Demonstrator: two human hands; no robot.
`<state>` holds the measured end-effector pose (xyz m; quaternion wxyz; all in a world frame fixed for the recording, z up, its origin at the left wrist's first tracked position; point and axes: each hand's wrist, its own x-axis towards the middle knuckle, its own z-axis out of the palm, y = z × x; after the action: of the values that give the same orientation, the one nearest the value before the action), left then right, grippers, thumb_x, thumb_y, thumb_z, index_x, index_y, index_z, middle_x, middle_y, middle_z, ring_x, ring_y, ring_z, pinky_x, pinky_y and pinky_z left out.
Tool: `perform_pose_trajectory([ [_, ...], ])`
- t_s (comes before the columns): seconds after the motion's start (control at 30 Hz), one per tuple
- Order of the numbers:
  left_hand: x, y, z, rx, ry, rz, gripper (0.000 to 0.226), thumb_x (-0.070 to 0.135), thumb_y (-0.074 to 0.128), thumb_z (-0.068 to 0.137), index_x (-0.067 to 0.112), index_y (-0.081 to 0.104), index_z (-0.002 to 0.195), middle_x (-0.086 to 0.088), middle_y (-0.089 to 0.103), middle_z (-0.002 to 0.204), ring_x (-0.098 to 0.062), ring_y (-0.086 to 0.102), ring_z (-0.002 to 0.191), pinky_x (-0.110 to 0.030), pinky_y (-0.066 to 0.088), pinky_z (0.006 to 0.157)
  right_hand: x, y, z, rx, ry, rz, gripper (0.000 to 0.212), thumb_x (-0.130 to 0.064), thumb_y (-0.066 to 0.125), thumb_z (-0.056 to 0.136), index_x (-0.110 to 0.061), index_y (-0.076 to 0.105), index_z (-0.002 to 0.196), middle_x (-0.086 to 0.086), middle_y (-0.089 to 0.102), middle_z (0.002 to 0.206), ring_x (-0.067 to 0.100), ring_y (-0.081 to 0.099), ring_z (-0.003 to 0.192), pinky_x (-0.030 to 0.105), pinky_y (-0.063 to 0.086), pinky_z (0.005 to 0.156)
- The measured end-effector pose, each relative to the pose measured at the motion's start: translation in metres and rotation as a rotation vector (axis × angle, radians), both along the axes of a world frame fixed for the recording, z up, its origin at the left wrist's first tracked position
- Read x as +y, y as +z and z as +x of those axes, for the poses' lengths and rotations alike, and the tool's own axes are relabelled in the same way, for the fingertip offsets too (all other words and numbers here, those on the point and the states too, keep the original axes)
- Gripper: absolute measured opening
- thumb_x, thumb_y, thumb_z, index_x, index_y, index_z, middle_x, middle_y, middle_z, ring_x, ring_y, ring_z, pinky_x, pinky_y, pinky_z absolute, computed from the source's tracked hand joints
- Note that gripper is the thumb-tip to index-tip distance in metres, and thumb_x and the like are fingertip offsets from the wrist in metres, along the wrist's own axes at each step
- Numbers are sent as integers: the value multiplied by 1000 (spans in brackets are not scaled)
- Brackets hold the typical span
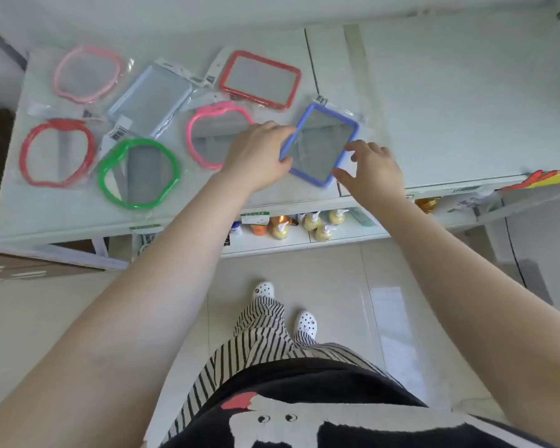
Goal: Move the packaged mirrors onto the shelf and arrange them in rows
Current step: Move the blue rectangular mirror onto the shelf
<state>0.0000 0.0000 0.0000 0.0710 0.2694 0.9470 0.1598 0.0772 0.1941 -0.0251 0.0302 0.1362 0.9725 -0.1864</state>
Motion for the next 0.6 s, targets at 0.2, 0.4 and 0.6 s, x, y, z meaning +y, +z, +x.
perform_pose_trajectory([
  [0.2, 22, -39, -31, -300, 42, -35, 47, 28, 63, 84, 4, 50, 122, -20, 53, 117, -38, 55, 108, -41, 44, 91, -6, -34, -25, -196, -331, -226, 54, -44, 58, 89, -17, 45, 134, 5, 65, 119, 28, 59, 112, 35, 45, 84],
  [0.4, 32, -65, -54, -305, 68, -118, 49, 31, 62, 87, 2, 47, 124, -20, 50, 123, -37, 55, 107, -38, 43, 89, -13, -52, -39, -172, -482, -292, 48, -39, 60, 89, -15, 50, 129, 5, 67, 115, 29, 60, 108, 33, 43, 79],
  [0.6, 39, -72, -63, -444, 217, 84, 36, 15, 69, 82, 3, 56, 113, -15, 59, 115, -32, 60, 100, -36, 50, 84, -13, -54, -44, -128, -641, -506, 54, -26, 68, 79, -15, 47, 127, 5, 67, 108, 28, 64, 94, 38, 53, 81],
])
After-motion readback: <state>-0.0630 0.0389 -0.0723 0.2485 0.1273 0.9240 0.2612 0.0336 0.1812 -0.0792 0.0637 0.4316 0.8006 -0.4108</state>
